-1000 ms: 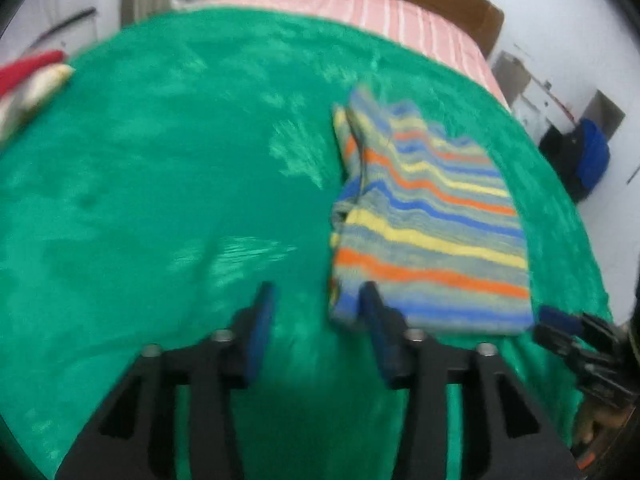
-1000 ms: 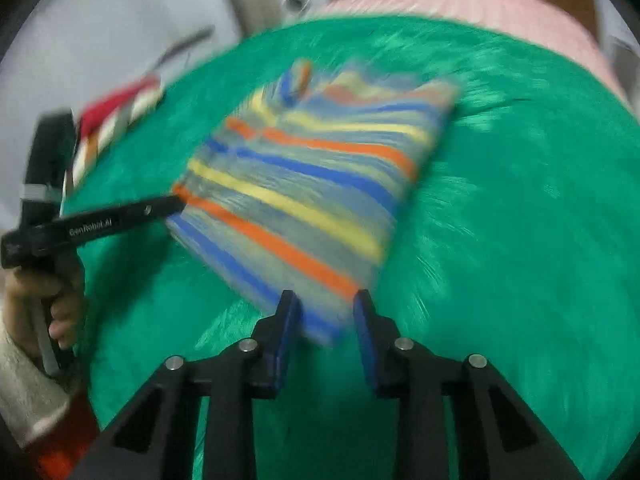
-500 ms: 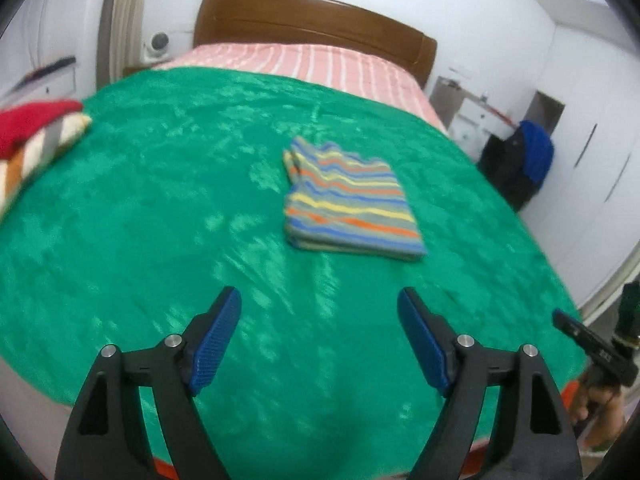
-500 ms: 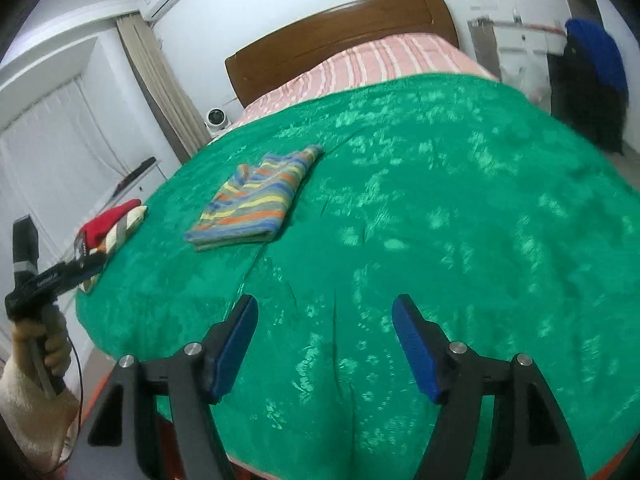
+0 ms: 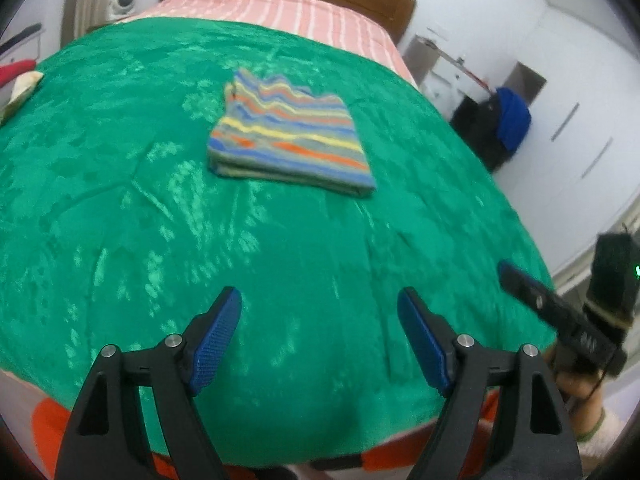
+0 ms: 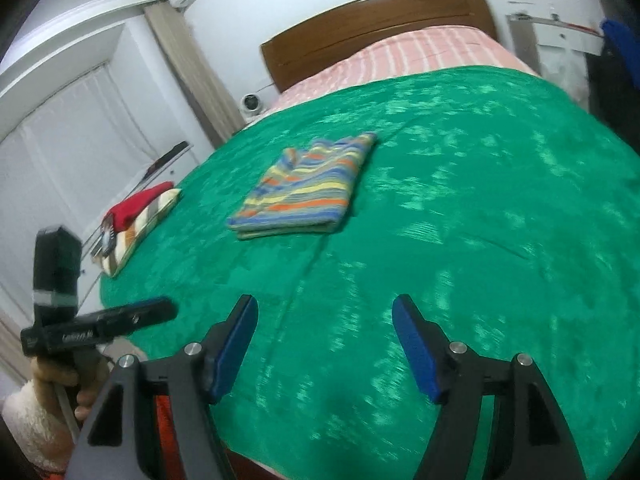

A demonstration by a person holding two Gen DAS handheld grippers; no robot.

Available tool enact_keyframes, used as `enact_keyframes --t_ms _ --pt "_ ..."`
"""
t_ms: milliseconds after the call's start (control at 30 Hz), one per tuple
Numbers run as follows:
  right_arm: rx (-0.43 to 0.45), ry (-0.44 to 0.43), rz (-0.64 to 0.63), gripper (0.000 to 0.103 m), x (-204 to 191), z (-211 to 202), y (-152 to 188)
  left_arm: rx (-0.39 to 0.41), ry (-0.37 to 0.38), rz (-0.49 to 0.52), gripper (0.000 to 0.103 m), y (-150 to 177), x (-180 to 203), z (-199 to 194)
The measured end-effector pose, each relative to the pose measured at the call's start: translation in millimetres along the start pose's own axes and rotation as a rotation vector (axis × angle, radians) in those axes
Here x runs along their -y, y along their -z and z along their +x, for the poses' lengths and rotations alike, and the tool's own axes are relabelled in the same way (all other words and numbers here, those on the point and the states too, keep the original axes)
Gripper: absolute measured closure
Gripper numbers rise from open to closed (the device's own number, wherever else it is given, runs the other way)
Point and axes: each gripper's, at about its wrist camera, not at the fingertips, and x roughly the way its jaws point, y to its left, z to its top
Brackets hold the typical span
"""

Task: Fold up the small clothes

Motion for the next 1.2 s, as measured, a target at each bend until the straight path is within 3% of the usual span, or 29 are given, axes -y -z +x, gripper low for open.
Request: enact_keyframes --t_ms 233,433,800,900,1033,1200 --pt "-0.017 0.052 -0.041 0.033 -1 7 -3 0.022 -0.213 0.047 0.021 -27 2 6" --pt "-0.035 0.093 -0.031 0.033 13 5 0 0.044 -0.295 0.093 0.020 -34 4 6" --pt "-0.051 0.095 -0.045 0.033 15 14 -9 0.058 -0.368 0.145 0.017 -40 -3 11" --pt "-0.068 0.078 -0.035 0.033 14 24 -8 0.050 -0.348 0.150 0.012 -45 -12 17" --pt "-0.107 0.064 -0.017 0.033 20 40 -10 -0.011 -0.151 0.038 0.012 -74 -49 36" --pt "-0.119 0.029 0.045 0.033 35 71 -38 -0.045 -0.048 -0.062 0.012 -127 -76 77"
